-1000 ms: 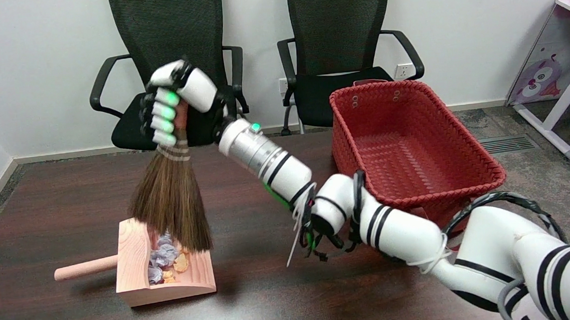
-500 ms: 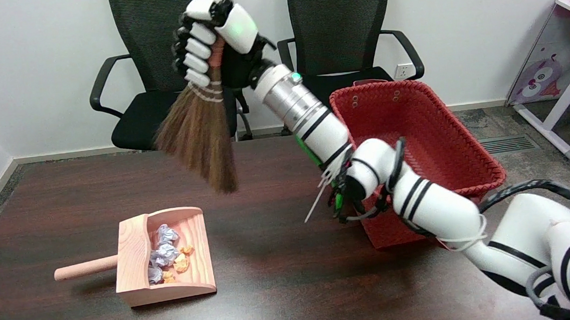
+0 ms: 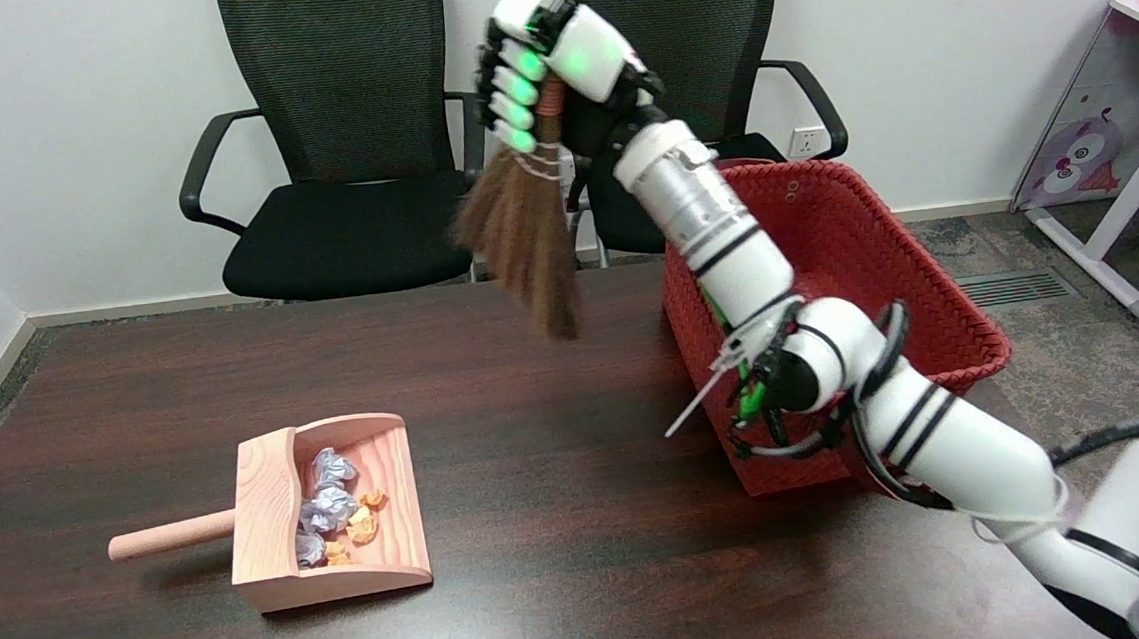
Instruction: Sweep the paper ball into the dustpan.
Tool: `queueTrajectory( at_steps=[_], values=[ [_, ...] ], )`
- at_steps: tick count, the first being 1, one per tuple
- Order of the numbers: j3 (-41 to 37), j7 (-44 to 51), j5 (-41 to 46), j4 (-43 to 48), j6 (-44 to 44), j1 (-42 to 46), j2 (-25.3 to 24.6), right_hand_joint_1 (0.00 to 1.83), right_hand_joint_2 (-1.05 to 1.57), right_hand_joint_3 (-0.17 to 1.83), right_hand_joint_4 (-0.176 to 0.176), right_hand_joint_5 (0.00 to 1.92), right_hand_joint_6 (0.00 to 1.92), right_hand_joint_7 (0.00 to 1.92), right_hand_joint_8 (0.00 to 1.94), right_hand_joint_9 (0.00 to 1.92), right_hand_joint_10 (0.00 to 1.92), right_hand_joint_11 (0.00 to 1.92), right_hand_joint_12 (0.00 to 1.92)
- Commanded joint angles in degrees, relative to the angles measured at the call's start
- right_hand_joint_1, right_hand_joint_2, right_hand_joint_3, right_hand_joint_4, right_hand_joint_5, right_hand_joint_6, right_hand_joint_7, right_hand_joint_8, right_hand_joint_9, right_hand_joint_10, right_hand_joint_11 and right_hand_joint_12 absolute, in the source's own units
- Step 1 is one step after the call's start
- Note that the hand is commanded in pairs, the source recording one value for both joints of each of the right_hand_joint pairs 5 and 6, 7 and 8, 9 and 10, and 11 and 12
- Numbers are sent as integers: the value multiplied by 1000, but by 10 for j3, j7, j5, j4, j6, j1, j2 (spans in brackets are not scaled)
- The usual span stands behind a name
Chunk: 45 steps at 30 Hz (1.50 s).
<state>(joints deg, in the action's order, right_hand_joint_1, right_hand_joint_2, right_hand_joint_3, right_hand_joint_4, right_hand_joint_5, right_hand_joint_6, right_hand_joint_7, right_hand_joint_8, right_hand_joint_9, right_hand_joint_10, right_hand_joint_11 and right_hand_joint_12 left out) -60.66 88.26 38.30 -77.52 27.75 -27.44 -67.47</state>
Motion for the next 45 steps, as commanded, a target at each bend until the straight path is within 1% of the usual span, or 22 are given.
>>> queueTrajectory(
  at_steps=[1, 11, 15, 37, 45],
  values=[
    [-73, 220, 129, -64, 73, 133, 42, 641, 1571, 1729, 15, 1920, 1920, 1920, 1920, 1920, 1920, 1920, 1920],
    [-37, 280, 184, -60, 124, 152, 42, 641, 1571, 1748, 14, 1920, 1920, 1920, 1920, 1920, 1920, 1920, 1920],
    [-22, 281, 194, -59, 133, 154, 42, 641, 1571, 1752, 14, 1920, 1920, 1920, 1920, 1920, 1920, 1920, 1920],
    [-1, 290, 216, -57, 140, 152, 42, 637, 1571, 1767, 16, 1920, 1920, 1920, 1920, 1920, 1920, 1920, 1920],
    [10, 290, 220, -59, 167, 147, 42, 637, 1571, 1768, 16, 1920, 1920, 1920, 1920, 1920, 1920, 1920, 1920]
  ],
)
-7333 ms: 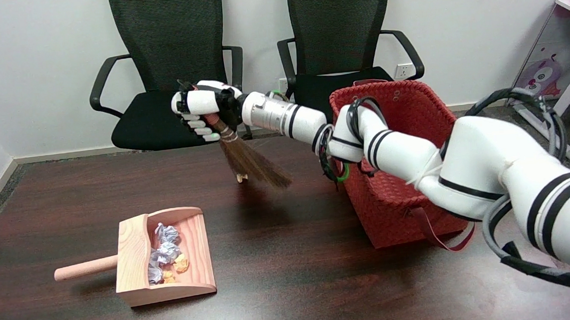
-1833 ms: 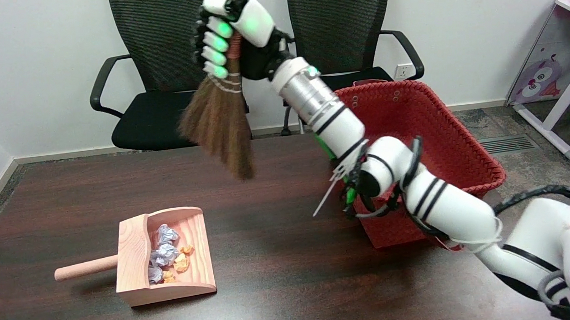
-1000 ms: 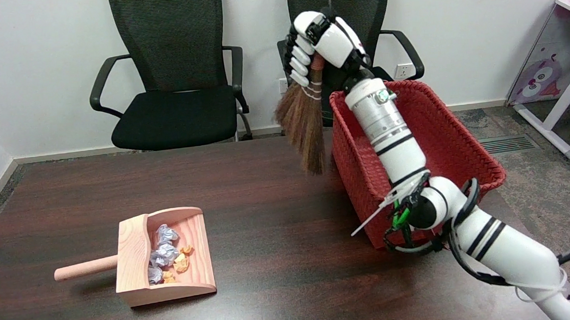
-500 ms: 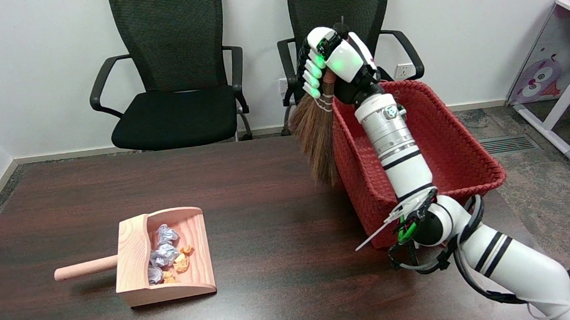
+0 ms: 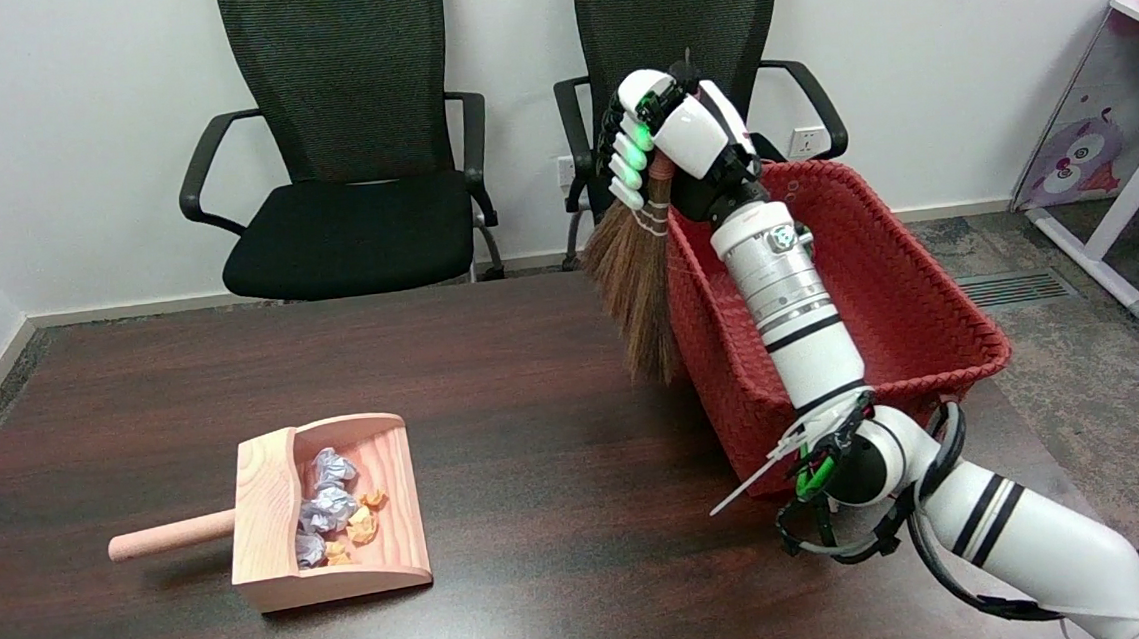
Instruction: Sweep the paper ball into the dustpan.
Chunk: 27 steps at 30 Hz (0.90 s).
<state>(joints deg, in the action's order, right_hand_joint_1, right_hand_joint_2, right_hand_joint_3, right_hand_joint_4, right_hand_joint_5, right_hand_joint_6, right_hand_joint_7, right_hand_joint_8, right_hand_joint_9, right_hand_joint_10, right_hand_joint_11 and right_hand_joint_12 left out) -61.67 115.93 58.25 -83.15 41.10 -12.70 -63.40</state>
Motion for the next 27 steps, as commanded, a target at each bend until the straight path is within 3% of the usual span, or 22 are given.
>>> queueTrajectory(
  at_steps=[1, 9, 16, 27],
  values=[
    [25, 13, 25, -4, 38, -1, 1, 637, 1571, 1768, 16, 1920, 1920, 1920, 1920, 1920, 1920, 1920, 1920],
    [58, 18, 49, -14, 103, 5, 4, 665, 1571, 1709, 12, 1920, 1920, 1920, 1920, 1920, 1920, 1920, 1920],
    [60, 18, 63, -13, 93, 9, 23, 688, 1571, 1733, 9, 1920, 1920, 1920, 1920, 1920, 1920, 1920, 1920],
    [83, 18, 138, 60, 54, -12, 25, 691, 1571, 1781, 8, 1920, 1920, 1920, 1920, 1920, 1920, 1920, 1920]
  ],
)
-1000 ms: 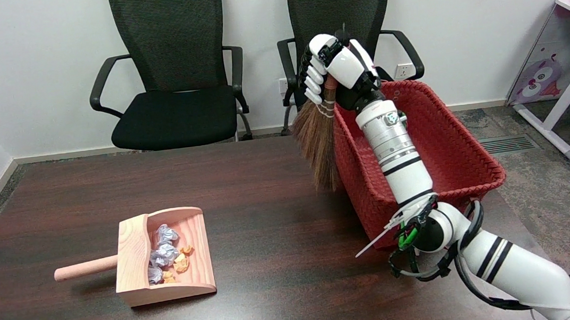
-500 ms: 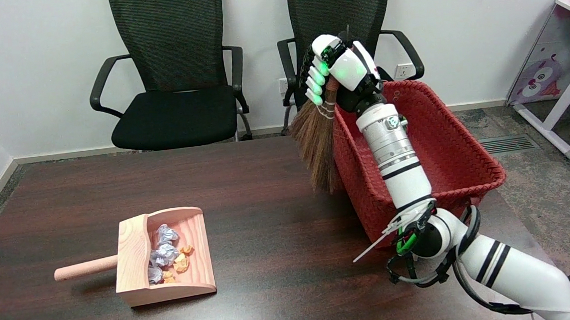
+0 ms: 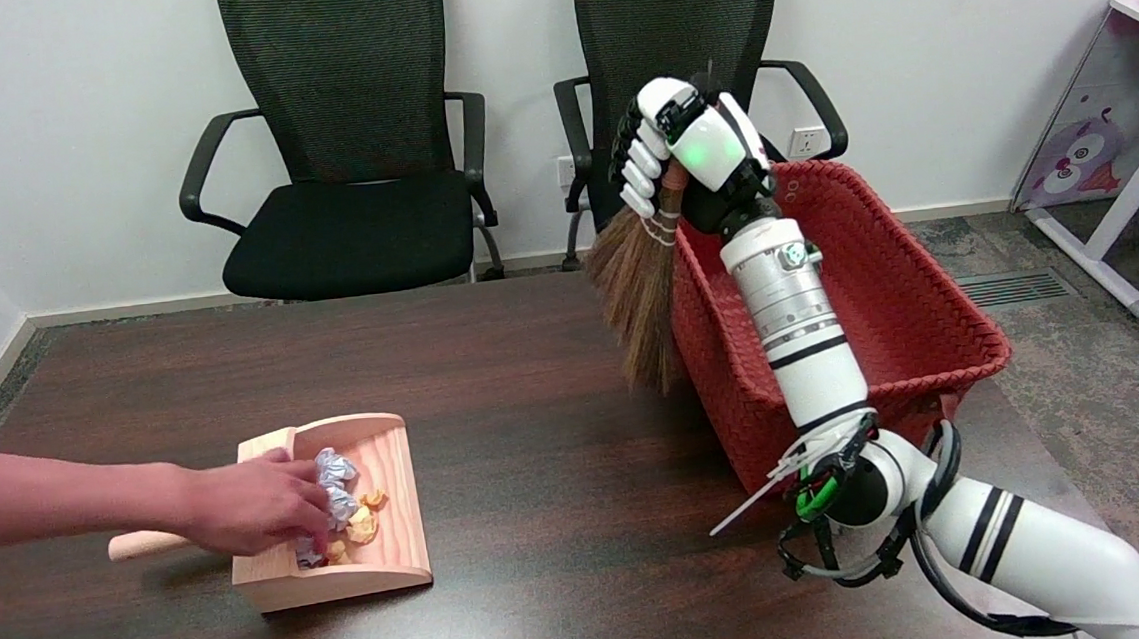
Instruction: Sweep the paper ball into the dustpan.
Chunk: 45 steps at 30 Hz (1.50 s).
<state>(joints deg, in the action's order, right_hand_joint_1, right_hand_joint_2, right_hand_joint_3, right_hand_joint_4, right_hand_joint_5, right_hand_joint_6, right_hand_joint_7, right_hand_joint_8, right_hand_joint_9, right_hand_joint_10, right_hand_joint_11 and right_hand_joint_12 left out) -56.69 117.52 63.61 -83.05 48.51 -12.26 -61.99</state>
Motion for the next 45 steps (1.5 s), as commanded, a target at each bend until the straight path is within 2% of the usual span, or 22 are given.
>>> queueTrajectory(
  at_steps=[1, 18, 25, 28, 30, 34, 36, 40, 45],
  values=[
    [36, 2, 85, 64, -18, -21, 11, 691, 1570, 1785, 8, 1920, 1920, 1920, 1920, 1920, 1920, 1920, 1920],
    [26, 2, 100, 108, -17, -52, 14, 693, 1571, 1807, 8, 1920, 1920, 1920, 1920, 1920, 1920, 1920, 1920],
    [27, 6, 94, 102, -48, -79, 52, 717, 1571, 1765, 7, 1920, 1920, 1920, 1920, 1920, 1920, 1920, 1920],
    [54, 36, 102, 103, -107, -112, 51, 719, 1571, 1779, 6, 1920, 1920, 1920, 1920, 1920, 1920, 1920, 1920],
    [98, 51, 114, 124, -138, -154, 43, 714, 1571, 1808, 5, 1920, 1920, 1920, 1920, 1920, 1920, 1920, 1920],
    [160, 58, 92, 149, -141, -220, 36, 720, 1571, 1800, 9, 1920, 1920, 1920, 1920, 1920, 1920, 1920, 1920],
    [159, 55, 59, 131, -152, -232, 39, 753, 1553, 1763, 7, 1920, 1920, 1920, 1920, 1920, 1920, 1920, 1920],
    [156, 58, 18, 68, -180, -241, 42, 791, 1507, 1819, 4, 1920, 1920, 1920, 1920, 1920, 1920, 1920, 1920],
    [143, 68, -11, -16, -212, -215, 59, 804, 1477, 1833, 3, 1920, 1920, 1920, 1920, 1920, 1920, 1920, 1920]
  ],
)
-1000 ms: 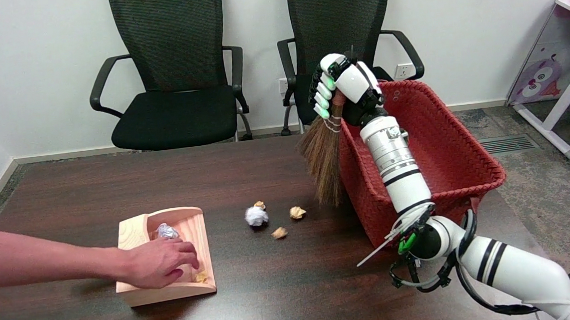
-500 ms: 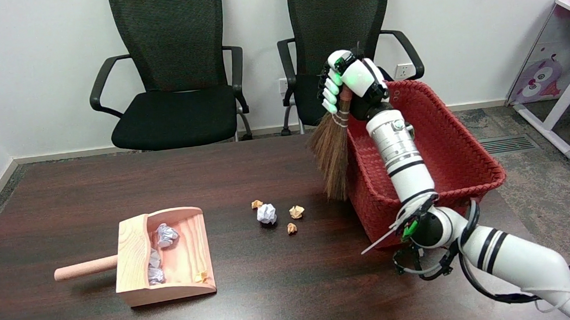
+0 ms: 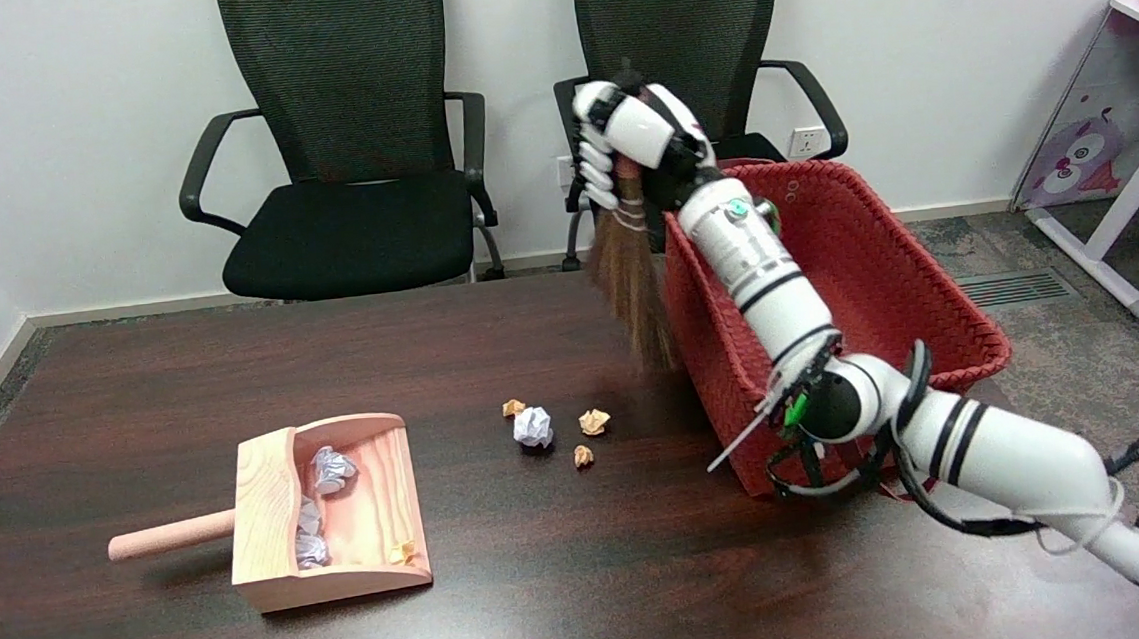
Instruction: Sweep the paper ball into the dustpan.
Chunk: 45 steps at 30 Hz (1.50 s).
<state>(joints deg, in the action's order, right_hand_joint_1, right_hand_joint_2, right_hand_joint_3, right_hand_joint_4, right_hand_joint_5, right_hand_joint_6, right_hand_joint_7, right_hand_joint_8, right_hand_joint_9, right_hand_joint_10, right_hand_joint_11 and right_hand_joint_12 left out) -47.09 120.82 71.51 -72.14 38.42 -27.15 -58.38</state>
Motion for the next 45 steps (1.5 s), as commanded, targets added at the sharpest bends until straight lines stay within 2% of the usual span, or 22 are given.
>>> queueTrajectory(
  at_steps=[1, 4, 8, 17, 22, 25, 29, 36, 45],
  values=[
    [46, 38, -91, -139, -111, -59, 26, 805, 1475, 1833, 3, 1920, 1920, 1920, 1920, 1920, 1920, 1920, 1920],
    [45, 98, -78, -194, -115, -22, 34, 806, 1477, 1833, 2, 1920, 1920, 1920, 1920, 1920, 1920, 1920, 1920],
    [31, 258, 5, -266, -113, 47, 34, 799, 1500, 1833, 2, 1920, 1920, 1920, 1920, 1920, 1920, 1920, 1920],
    [7, 260, 19, -293, -94, 128, 32, 793, 1536, 1833, 4, 1920, 1920, 1920, 1920, 1920, 1920, 1920, 1920],
    [-60, 260, -7, -318, -97, 204, 28, 792, 1534, 1833, 4, 1920, 1920, 1920, 1920, 1920, 1920, 1920, 1920],
    [-74, 260, -6, -298, -84, 216, 15, 789, 1545, 1833, 4, 1920, 1920, 1920, 1920, 1920, 1920, 1920, 1920],
    [-77, 261, -14, -241, -65, 197, -27, 781, 1566, 1833, 5, 1920, 1920, 1920, 1920, 1920, 1920, 1920, 1920],
    [-124, 261, -78, -138, -35, 188, -107, 785, 1571, 1833, 7, 1920, 1920, 1920, 1920, 1920, 1920, 1920, 1920],
    [-140, 261, -129, -56, -19, 168, -171, 785, 1571, 1833, 7, 1920, 1920, 1920, 1920, 1920, 1920, 1920, 1920]
  ],
)
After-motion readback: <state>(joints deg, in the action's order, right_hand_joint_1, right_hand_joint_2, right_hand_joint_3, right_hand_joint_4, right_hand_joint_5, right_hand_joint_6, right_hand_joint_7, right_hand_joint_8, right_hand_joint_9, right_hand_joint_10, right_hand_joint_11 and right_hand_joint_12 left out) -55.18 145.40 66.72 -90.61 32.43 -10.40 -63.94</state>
